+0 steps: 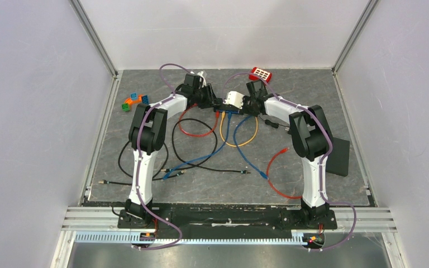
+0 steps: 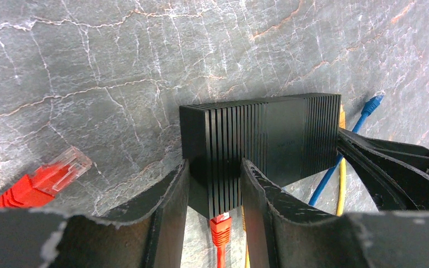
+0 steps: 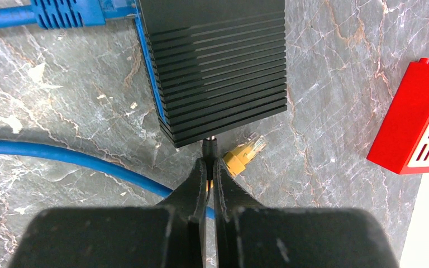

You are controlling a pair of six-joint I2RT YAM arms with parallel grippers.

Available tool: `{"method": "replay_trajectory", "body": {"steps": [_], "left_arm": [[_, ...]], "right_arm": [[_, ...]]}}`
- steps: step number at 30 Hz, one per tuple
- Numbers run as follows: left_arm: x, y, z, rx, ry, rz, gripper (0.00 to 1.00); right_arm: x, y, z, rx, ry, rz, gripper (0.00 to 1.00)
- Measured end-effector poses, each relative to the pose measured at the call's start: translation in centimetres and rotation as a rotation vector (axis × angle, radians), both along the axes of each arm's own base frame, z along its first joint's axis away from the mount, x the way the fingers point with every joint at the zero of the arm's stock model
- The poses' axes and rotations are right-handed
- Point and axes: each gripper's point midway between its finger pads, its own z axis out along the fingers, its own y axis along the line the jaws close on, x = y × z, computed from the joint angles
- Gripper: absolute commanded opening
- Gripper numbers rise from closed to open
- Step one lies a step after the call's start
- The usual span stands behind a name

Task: Insert the plug into the switch port
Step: Insert the power into the switch port.

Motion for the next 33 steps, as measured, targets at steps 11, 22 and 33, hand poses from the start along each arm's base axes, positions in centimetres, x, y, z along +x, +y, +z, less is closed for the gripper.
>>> {"method": "replay_trajectory", "body": {"steps": [11,22,33], "left_arm": [[-0.1,-0.1,0.1,-0.008,0.004,-0.009,0.45],[-0.3,-0.5,-0.1,-0.032,0.016,-0.037,0.45],[-0.3,-0.3,-0.1,-0.036,0.017,-0.036,0.45]], "right_arm": [[-0.3,0.0,1.4,0.045,-0.031,0.060,0.00],[-0.1,0.6,1.8,0.067,-0.048,0.125,0.00],[0.0,-2.7,0.7,0.046,-0.021,0.061,0.00]]}}
